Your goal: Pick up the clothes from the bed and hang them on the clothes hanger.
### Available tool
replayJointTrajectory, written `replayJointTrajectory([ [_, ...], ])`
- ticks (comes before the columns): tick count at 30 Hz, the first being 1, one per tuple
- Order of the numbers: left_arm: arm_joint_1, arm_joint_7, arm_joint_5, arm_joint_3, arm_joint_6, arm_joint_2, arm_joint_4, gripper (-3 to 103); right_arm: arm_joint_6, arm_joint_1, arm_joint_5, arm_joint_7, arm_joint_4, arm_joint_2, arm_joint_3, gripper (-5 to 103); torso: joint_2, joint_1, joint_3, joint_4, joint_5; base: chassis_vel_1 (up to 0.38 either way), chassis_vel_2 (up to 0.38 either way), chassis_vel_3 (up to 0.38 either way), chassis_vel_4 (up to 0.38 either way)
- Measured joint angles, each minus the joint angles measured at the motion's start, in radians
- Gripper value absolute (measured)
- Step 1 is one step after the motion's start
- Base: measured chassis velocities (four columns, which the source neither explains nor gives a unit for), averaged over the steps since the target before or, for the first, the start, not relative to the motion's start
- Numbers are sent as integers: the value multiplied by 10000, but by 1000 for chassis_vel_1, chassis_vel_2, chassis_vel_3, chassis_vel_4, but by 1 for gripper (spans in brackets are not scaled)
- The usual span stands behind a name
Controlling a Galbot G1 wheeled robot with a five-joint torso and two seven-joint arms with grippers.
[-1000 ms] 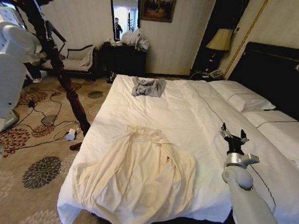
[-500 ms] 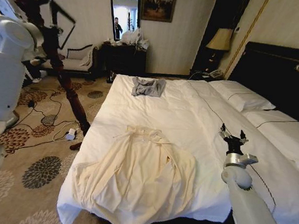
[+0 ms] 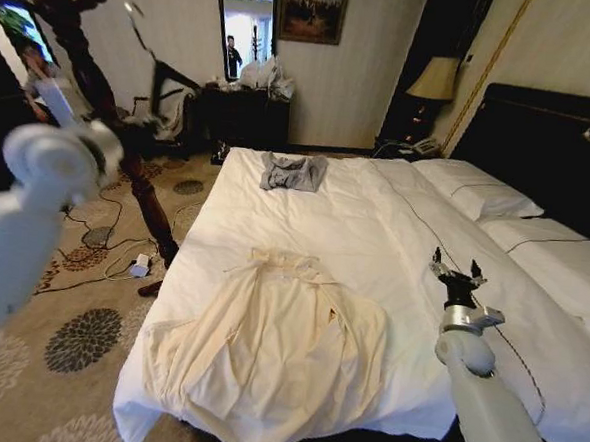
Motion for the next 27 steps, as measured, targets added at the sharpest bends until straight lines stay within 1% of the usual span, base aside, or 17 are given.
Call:
replayJointTrajectory([
  [2, 1044, 193, 41, -130, -264, -164, -509, 19, -3, -63, 3, -80, 2, -67, -124, 100, 1, 0, 0, 15, 6, 0, 0, 0, 0],
  [3, 1644, 372, 127, -160, -388, -298, -727, 19, -22, -136, 34, -122, 31, -129, -195, 100, 0, 0, 1, 14, 1, 0, 0, 0, 0],
  [4, 2649, 721, 424, -236, -617, -512, -1027, 19, -118, -184, 154, -196, 52, -255, -372, 100, 1, 1, 0, 6, -4, 0, 0, 0, 0],
  [5, 3263, 942, 695, -289, -765, -648, -1191, 19, -235, -187, 256, -272, 58, -345, -534, 100, 0, 0, 0, 5, -2, 0, 0, 0, 0],
  [7, 3638, 1068, 849, -327, -861, -736, -1287, 19, -328, -187, 346, -318, 66, -410, -656, 100, 1, 0, 0, 5, 2, 0, 0, 0, 0],
  [8, 4429, 1263, 1145, -390, -1018, -974, -1495, 19, -598, -181, 606, -370, 132, -576, -976, 100, 0, 0, 0, 11, 2, 0, 0, 0, 0],
  [10, 5431, 1440, 1583, -526, -1244, -1498, -1781, 19, -1195, -130, 1156, -282, 389, -813, -1531, 100, 0, 0, 1, 12, 0, 0, 0, 0, 0],
  [12, 5589, 1472, 1655, -558, -1278, -1604, -1830, 19, -1313, -113, 1236, -248, 439, -848, -1637, 100, 0, 1, 1, 12, -1, 0, 0, 0, 0],
  [13, 5967, 1538, 1806, -649, -1333, -1877, -1960, 19, -1580, -60, 1311, -172, 544, -926, -1894, 100, 1, 1, 0, 10, 1, 0, 0, 0, 0],
  [15, 6837, 1704, 2110, -950, -1360, -2599, -2304, 19, -2095, 125, 934, -116, 708, -1135, -2586, 100, 1, 0, 0, 9, 0, 0, 0, 0, 0],
  [16, 6837, 1704, 2110, -950, -1360, -2599, -2304, 19, -2095, 125, 934, -116, 708, -1135, -2586, 100, 1, 0, 0, 9, 0, 0, 0, 0, 0],
  [18, 7383, 1812, 2457, -1135, -1343, -2998, -2480, 19, -2294, 316, 616, -113, 760, -1293, -3205, 100, 0, 0, 0, 8, 2, 0, 0, 0, 0],
  [19, 7721, 1892, 2943, -1222, -1340, -3235, -2520, 19, -2382, 542, 356, -116, 758, -1415, -3764, 100, 0, 0, 0, 10, -1, 0, 0, 0, 0],
  [21, 8017, 1955, 3385, -1315, -1343, -3470, -2610, 19, -2443, 913, -144, -159, 673, -1556, -4583, 100, 1, 1, 1, 14, -2, 0, 0, 0, 0],
  [23, 8061, 1960, 3419, -1340, -1341, -3531, -2663, 19, -2459, 1032, -321, -174, 631, -1589, -4826, 100, 0, 1, 2, 14, -1, 0, 0, 0, 0],
  [26, 8103, 1949, 3463, -1411, -1301, -3791, -2929, 19, -2768, 1635, -1604, -92, 385, -1735, -6067, 100, 0, 2, 2, 8, 0, 0, 0, 0, 0],
  [27, 8103, 1949, 3463, -1411, -1301, -3791, -2929, 19, -2768, 1635, -1604, -92, 385, -1735, -6067, 100, 0, 2, 2, 8, 0, 0, 0, 0, 0],
])
